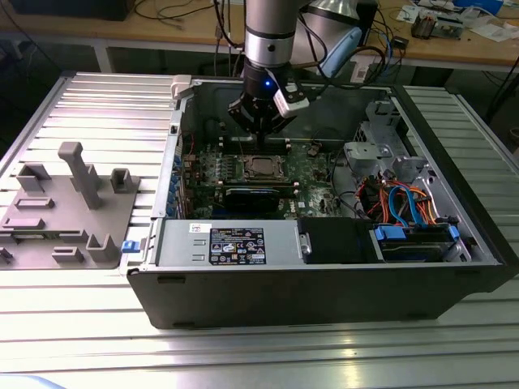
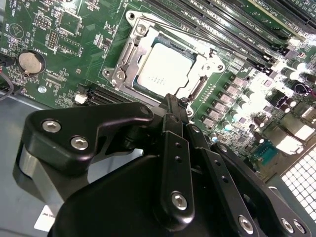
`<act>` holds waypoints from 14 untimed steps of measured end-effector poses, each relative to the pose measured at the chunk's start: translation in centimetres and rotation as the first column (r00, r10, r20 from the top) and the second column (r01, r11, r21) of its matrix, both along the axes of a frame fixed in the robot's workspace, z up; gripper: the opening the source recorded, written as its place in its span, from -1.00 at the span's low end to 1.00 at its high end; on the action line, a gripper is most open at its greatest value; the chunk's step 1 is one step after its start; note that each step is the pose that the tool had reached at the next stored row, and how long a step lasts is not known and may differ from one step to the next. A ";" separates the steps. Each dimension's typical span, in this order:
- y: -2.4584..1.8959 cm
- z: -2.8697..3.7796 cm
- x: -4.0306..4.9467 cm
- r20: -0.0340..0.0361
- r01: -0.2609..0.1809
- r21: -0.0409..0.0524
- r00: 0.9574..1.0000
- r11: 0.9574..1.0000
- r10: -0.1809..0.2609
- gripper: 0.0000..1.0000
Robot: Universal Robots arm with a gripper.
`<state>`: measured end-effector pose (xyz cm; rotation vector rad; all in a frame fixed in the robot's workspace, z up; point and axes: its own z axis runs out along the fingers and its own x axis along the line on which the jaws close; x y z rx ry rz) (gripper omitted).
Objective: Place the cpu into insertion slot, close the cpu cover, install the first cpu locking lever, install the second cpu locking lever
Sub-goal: 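Install the first cpu locking lever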
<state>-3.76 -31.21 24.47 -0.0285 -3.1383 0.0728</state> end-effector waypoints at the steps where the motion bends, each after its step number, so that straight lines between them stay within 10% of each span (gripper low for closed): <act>1: 0.03 0.00 -0.06 0.000 0.000 0.000 1.000 1.000 0.000 -0.79; 14: 0.14 0.02 -1.14 0.000 -0.006 0.000 1.000 1.000 0.006 -0.79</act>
